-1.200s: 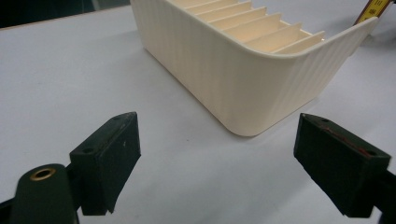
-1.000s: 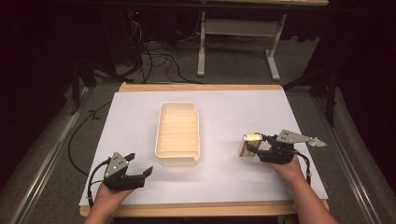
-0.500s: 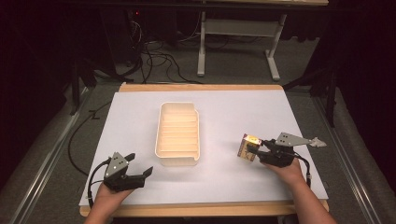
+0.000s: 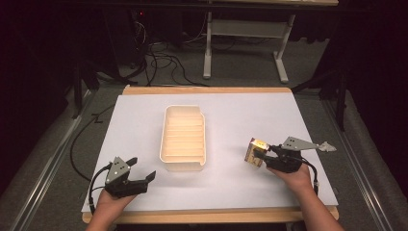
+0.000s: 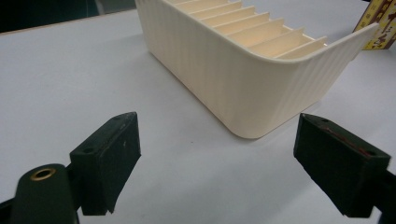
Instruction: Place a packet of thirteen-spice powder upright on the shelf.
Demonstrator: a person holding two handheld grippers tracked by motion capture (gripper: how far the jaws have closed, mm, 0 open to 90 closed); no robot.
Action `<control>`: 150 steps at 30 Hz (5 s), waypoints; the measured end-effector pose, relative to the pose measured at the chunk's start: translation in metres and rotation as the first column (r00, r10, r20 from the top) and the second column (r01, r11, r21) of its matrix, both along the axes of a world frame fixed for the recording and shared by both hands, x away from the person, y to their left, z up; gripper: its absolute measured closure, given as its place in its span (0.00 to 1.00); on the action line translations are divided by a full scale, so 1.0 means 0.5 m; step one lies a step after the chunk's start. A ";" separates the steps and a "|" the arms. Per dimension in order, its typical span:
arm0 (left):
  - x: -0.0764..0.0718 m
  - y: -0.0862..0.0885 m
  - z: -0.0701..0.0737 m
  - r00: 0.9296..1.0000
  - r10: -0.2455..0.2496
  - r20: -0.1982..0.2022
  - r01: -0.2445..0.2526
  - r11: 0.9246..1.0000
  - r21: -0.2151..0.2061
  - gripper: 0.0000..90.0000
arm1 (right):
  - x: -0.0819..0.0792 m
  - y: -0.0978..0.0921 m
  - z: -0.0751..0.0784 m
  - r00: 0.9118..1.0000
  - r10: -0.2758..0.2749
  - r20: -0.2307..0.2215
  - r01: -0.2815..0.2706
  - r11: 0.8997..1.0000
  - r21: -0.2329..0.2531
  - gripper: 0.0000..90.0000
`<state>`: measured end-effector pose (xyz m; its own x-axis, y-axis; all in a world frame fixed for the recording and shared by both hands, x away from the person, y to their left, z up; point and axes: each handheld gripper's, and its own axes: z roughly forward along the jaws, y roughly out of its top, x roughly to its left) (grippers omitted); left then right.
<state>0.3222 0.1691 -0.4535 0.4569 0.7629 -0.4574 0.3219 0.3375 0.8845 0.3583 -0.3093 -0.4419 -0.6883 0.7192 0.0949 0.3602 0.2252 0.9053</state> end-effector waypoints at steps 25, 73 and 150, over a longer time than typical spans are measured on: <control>-0.001 0.001 0.002 1.000 0.010 0.009 -0.010 1.000 -0.005 0.17 | -0.005 -0.003 0.015 0.999 -0.009 0.043 0.011 0.999 -0.031 0.76; -0.006 0.015 0.010 0.999 0.026 0.031 -0.026 0.999 -0.029 0.17 | 0.076 0.137 0.094 0.943 0.305 0.133 -0.315 0.947 0.061 0.76; -0.010 0.022 0.011 0.999 0.017 0.029 -0.016 1.000 -0.026 0.17 | 0.082 0.342 0.118 0.860 0.491 0.140 -0.498 0.867 0.012 0.76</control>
